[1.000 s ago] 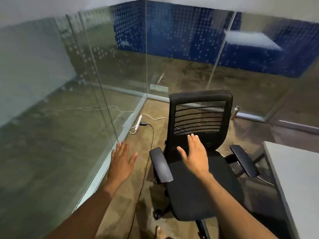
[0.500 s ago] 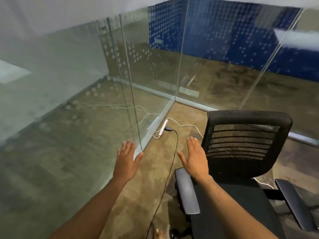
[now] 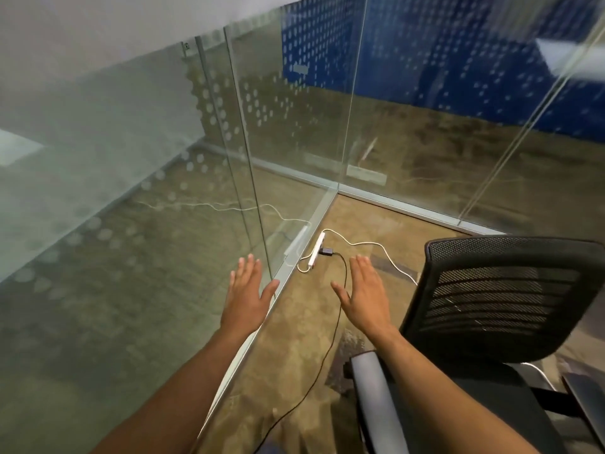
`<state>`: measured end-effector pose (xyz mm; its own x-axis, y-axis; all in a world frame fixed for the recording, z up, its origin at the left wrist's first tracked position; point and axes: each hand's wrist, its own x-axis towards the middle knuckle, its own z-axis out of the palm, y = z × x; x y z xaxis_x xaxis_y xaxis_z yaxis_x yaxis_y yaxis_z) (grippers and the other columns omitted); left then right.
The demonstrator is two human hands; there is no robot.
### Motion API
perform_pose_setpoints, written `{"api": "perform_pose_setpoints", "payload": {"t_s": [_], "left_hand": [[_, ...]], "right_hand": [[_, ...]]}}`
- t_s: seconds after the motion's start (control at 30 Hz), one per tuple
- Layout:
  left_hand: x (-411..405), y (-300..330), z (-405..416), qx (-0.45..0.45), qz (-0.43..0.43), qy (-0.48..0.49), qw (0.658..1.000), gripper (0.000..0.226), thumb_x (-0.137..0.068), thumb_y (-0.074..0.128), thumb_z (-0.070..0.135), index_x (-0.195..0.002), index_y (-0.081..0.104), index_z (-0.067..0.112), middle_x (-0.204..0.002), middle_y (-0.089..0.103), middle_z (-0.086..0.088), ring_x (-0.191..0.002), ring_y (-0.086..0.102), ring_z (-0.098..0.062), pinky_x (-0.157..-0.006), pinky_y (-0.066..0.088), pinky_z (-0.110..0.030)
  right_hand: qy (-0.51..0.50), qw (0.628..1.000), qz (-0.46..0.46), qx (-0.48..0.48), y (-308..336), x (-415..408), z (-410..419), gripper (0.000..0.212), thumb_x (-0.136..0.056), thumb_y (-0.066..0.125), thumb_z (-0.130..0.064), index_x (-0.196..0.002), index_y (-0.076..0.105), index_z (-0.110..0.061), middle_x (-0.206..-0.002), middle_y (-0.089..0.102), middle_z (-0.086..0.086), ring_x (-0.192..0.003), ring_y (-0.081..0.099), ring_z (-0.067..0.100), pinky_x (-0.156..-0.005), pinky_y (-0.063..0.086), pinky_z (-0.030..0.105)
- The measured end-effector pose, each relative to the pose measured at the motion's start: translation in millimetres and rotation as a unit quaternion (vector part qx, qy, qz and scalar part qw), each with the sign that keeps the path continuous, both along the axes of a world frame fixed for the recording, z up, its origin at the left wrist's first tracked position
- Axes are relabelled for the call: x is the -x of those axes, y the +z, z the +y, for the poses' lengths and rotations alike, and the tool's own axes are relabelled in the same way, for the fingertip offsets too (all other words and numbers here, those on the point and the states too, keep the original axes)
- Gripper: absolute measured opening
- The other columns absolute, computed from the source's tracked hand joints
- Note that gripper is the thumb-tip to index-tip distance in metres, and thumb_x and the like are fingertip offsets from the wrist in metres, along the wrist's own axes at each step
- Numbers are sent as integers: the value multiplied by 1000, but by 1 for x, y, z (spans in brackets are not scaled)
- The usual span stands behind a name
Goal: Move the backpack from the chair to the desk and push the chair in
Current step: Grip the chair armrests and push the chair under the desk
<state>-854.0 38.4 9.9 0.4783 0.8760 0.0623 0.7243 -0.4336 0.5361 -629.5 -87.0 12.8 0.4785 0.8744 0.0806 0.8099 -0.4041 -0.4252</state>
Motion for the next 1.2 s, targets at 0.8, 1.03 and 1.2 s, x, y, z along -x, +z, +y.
{"api": "perform_pose_setpoints", "payload": {"t_s": [0.8, 1.03, 1.2], "left_hand": [[-115, -15, 198, 2, 15, -150, 989, 73, -99, 37, 54, -157, 15, 14, -166, 4, 0, -146, -14, -6, -118, -12, -26], [-190, -25, 250, 8, 19, -174, 984, 75, -98, 35, 57, -156, 15, 14, -166, 5, -1, -146, -13, -6, -119, -10, -28], [-264, -16, 288, 4, 30, -200, 979, 75, -98, 34, 57, -156, 17, 13, -166, 4, -1, -145, -14, -5, -119, -10, -27]], "right_hand": [[-133, 991, -15, -18, -11, -73, 173, 75, -97, 45, -57, -153, 28, -10, -162, 25, 11, -152, 17, 25, -120, 17, 40], [-162, 986, -4, -27, -22, -142, 218, 74, -96, 49, -54, -151, 31, -7, -161, 28, 12, -151, 19, 27, -120, 19, 42], [-189, 981, 0, -37, -16, -208, 245, 74, -96, 51, -53, -151, 32, -7, -161, 29, 12, -151, 19, 26, -120, 20, 42]]}}
